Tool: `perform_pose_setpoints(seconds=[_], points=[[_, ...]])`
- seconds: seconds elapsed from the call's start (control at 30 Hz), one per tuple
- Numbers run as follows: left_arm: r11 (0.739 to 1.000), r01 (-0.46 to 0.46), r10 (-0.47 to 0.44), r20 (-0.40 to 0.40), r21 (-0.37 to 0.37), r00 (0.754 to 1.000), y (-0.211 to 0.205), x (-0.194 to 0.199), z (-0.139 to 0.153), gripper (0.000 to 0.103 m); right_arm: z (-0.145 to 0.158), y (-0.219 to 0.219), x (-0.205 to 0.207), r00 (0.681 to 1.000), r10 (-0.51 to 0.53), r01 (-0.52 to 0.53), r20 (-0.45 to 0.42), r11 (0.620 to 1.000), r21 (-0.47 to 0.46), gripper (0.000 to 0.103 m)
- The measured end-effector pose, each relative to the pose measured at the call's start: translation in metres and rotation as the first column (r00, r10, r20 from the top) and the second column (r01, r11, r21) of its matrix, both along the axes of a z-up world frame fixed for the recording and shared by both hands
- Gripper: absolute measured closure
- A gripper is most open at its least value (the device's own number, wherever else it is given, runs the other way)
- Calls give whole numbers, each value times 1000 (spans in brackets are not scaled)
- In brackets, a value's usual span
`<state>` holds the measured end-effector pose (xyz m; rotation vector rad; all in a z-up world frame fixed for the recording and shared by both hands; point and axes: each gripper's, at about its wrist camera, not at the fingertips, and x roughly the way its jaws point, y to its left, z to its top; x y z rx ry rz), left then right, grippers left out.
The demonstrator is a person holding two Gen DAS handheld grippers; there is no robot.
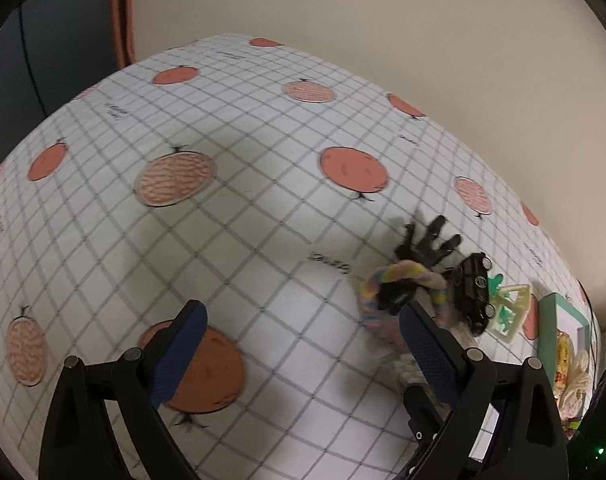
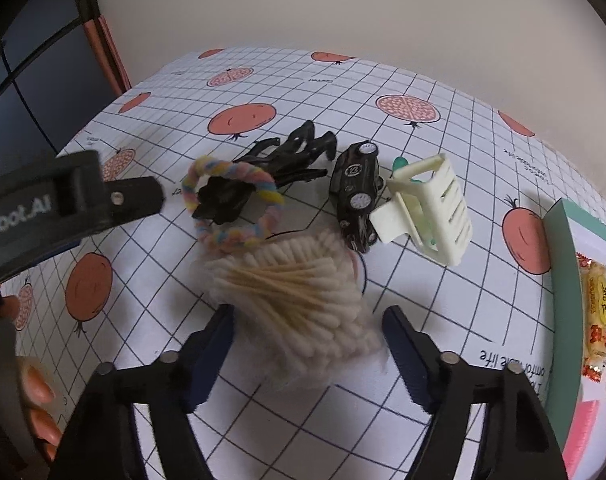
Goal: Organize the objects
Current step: 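Close the left tool on the rainbow hair tie while the right tool grasps the cotton swab bag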
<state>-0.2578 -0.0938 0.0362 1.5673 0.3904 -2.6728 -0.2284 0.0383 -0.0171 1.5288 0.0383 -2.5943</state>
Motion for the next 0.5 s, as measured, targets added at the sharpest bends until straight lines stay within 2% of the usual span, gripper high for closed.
perform_pose_setpoints(seconds=[0.13,0.27,0.37,0.5], points=[[1000,22,-22,-1,-13,1000,12,-8,-5,6,1,5,1,1000,1,-1,-1,1000,-4,38],[1000,25,-25,-2,6,1000,14,-16,-11,6,3,13,1,1000,9,-8,4,999,-33,44],[998,16,-15,-14,59,1000,11,-21,-14,6,3,15,1,1000,20,-20,7,999,-42,46],[998,17,-14,-43,66,999,13,-24,-13,6,3,15,2,1000,22,-21,9,999,-48,46]])
